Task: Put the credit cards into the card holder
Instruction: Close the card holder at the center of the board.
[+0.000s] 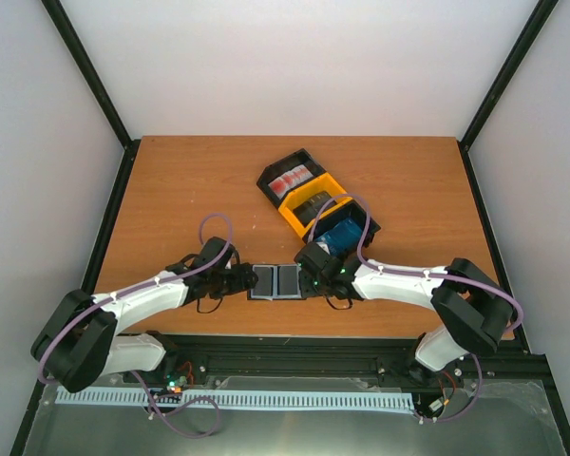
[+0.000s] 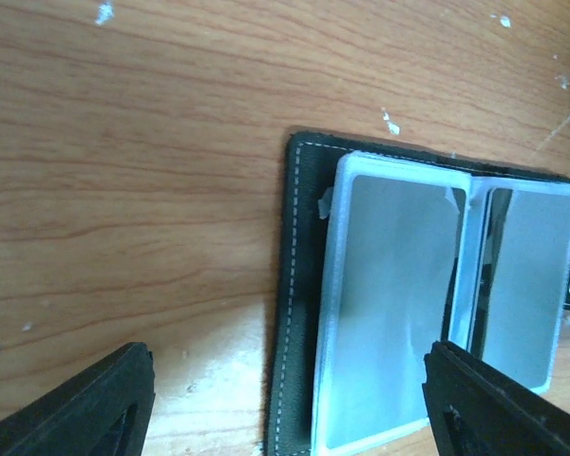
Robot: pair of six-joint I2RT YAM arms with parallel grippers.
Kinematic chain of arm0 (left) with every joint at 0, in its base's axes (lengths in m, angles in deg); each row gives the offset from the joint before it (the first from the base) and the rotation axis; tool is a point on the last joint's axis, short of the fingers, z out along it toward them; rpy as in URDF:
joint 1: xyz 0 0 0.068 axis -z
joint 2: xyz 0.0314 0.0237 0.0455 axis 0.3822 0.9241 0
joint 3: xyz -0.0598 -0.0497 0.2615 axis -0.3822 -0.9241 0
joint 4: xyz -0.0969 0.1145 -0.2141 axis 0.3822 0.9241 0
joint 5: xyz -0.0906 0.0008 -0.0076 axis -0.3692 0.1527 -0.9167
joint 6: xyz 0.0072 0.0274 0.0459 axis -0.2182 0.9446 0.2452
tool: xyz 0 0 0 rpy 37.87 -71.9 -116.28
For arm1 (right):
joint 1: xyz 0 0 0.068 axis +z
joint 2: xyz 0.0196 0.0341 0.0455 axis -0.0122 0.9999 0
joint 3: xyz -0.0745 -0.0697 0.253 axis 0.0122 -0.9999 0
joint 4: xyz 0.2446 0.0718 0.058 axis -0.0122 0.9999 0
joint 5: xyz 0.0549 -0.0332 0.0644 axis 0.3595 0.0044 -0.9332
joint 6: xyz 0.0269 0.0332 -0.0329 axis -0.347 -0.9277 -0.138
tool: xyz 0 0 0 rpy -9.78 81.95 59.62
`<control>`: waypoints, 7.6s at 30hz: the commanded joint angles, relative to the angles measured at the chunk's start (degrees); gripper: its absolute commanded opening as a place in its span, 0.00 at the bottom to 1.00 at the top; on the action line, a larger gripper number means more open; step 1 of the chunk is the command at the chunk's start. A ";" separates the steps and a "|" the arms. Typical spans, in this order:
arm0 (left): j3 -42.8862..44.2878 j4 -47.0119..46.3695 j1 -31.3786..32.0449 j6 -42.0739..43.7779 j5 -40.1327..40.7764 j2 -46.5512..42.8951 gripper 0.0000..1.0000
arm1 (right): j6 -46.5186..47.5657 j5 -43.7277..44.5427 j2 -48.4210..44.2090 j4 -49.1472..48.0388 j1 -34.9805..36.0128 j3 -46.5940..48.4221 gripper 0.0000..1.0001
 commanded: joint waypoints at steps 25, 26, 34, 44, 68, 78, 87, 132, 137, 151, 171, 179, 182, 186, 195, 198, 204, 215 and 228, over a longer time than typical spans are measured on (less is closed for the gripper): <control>-5.26 -23.00 -1.13 -6.18 -23.05 2.51 0.80 | -6.31 -14.49 5.70 -14.91 -1.53 -5.29 0.37; -5.27 -23.12 -1.15 -6.02 -22.83 1.87 0.80 | -6.45 -14.27 5.70 -14.89 -1.53 -5.44 0.37; -6.03 -25.61 -1.17 -3.49 -22.82 -1.00 0.80 | -6.55 -13.58 5.79 -14.52 -1.53 -5.30 0.37; -6.59 -26.51 -1.20 1.35 -21.48 -4.61 0.80 | -6.20 -13.30 6.14 -13.82 -1.53 -4.78 0.37; -8.41 -45.38 -1.18 4.43 -38.06 3.96 0.81 | -3.51 -10.28 5.01 -12.36 -1.53 -3.17 0.37; -7.04 -46.57 -1.19 4.03 -37.64 7.33 0.81 | -0.41 1.08 6.45 -4.75 -1.44 1.01 0.42; -6.90 -46.31 -1.19 3.83 -36.97 8.74 0.81 | -1.28 7.32 9.31 -2.88 -1.23 3.30 0.41; -1.52 -28.91 -1.14 6.44 -22.12 11.33 0.73 | -6.17 1.31 5.37 -4.00 -7.77 4.52 0.29; -1.41 -27.99 -1.20 6.48 -21.21 11.52 0.73 | -4.89 -1.02 6.56 -3.26 -7.54 5.04 0.27; -0.49 -22.09 -1.17 8.62 -14.59 11.06 0.73 | 0.05 -4.17 8.17 -1.95 -1.57 7.97 0.37; 0.08 -15.30 -1.15 10.26 -11.55 11.93 0.56 | 18.52 -4.22 14.69 -0.37 1.95 12.58 0.44; -0.43 -14.44 -1.13 9.80 -10.00 12.23 0.55 | 14.58 9.60 16.47 3.39 4.54 14.67 0.43; -0.43 -14.11 -1.13 9.44 -9.28 12.60 0.54 | 10.06 16.24 15.50 4.79 4.86 14.37 0.40; -0.52 -13.48 -1.13 8.89 -8.17 13.11 0.53 | 2.52 23.87 14.19 8.35 4.98 14.40 0.38; -0.40 -14.22 -1.13 9.16 -10.30 11.17 0.55 | -9.92 27.30 9.21 16.04 4.98 13.55 0.35; -0.14 -14.63 -1.13 9.12 -11.43 10.90 0.57 | -11.59 26.08 6.23 15.94 4.98 12.57 0.36; 0.63 -15.91 -1.06 7.94 -14.20 11.18 0.60 | -8.31 15.80 -0.26 7.86 2.49 8.82 0.42; 1.33 -16.29 2.25 -1.77 -10.28 13.89 0.52 | -1.98 7.26 4.43 7.54 0.04 13.39 0.46; -4.21 -21.11 3.97 -8.25 -10.38 11.92 0.49 | -3.28 7.36 15.09 14.34 -0.31 22.69 0.46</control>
